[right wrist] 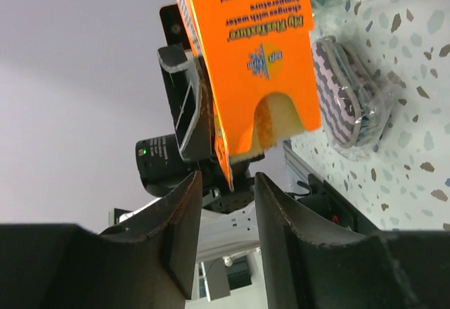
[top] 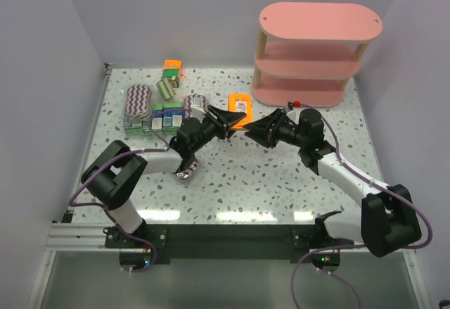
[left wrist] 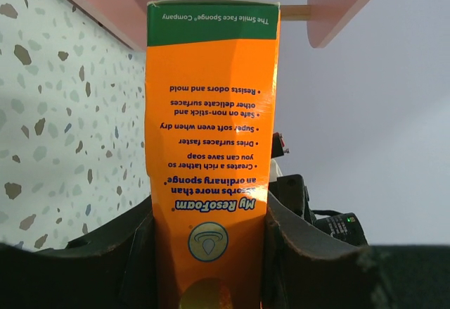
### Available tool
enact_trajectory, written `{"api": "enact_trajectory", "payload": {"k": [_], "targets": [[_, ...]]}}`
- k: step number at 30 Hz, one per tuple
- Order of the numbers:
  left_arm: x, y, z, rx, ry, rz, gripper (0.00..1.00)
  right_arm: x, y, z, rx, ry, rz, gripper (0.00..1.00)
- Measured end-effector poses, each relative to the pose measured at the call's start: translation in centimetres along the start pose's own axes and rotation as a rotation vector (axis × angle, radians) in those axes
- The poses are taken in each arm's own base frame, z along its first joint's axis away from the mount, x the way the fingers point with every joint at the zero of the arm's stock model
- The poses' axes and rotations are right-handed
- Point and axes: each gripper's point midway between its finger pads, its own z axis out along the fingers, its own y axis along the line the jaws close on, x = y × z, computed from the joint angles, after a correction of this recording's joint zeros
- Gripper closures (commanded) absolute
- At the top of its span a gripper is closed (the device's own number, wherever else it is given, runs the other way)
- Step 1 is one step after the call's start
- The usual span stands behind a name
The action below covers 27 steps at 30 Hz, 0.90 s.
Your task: Place and organize the cleaning sponges onto the shelf
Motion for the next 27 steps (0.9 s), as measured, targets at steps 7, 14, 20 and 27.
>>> {"api": "enact_trajectory", "payload": {"k": [7,14,20,27], "targets": [[0.7,-0.2,-0.1,0.006,0.007,0.001,0.58,-1.0,0.0,0.7,0.019,-0.035,-0.019,0.85],[0.5,-0.8,-0.6,0.003,-0.006,0.006,0.44,-0.8,0.4,0.7,0.044,-0.026,-0.069,1.0],[1.2,-1.2,-1.7,-0.022,0.033,0.043,0.0,-1.1,0.2,0.5,0.055,-0.048,-0.108,1.0],[1.1,-2.2,-5.1,-0.058,0.023,0.096,0.0,-1.2,0.6,-0.2,0.048,-0.059,-0.139,1.0]]}}
